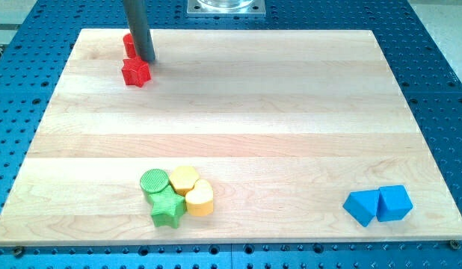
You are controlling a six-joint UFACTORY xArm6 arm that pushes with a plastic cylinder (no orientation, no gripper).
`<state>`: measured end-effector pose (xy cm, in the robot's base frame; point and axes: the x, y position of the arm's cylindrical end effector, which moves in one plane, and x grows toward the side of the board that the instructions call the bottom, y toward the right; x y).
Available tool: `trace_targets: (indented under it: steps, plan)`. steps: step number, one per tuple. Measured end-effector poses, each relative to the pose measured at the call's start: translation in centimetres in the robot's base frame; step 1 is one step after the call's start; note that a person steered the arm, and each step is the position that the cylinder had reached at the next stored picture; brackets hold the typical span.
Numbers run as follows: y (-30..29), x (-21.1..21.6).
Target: Place the red blocks at the top left corner of the board
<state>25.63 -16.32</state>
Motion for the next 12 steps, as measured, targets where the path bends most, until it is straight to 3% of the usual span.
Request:
trace_targets:
  steps: [3,4,5,6,7,9,11,12]
  plan:
    - [-4.2,-5.0]
    - [-3.2,-6.5]
    - [-5.9,-5.6]
    - [-9.1,0.9]
    - [-13.0,2.1]
    - [-14.1,-0.6]
    - [-14.1,-6.5]
    - [-13.6,-5.6]
